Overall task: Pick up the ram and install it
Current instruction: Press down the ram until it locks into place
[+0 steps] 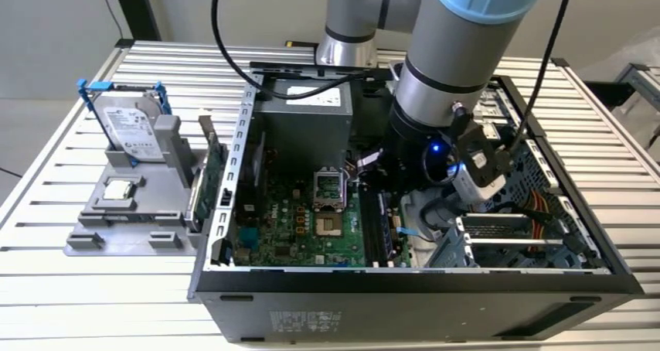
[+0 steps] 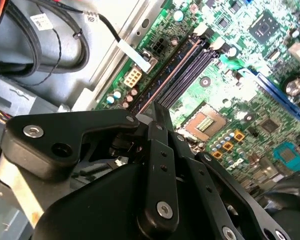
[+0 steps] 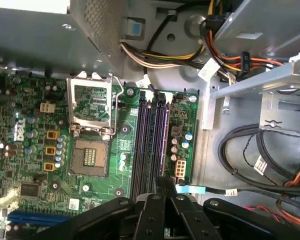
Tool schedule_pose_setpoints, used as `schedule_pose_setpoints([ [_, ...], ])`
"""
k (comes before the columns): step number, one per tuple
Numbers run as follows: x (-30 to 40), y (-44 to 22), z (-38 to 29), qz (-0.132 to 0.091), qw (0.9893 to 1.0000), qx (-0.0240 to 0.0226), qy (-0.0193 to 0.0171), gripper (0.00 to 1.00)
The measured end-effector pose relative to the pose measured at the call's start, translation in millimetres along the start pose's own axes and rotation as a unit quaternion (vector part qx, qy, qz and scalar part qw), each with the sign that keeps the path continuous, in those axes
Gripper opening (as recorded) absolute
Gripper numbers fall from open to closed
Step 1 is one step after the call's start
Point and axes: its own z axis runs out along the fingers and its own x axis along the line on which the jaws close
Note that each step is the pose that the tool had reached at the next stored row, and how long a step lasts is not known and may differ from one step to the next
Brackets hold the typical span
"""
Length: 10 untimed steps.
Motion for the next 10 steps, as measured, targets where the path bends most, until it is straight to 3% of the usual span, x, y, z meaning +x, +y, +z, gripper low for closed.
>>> schedule_pose_setpoints([
  [4, 0.0, 0.0, 0.1, -0.027, 0.9996, -0.0001, 0.0008, 0.0],
  [10, 0.0, 0.0, 0.0, -0.063, 0.998, 0.0, 0.0019, 0.0],
])
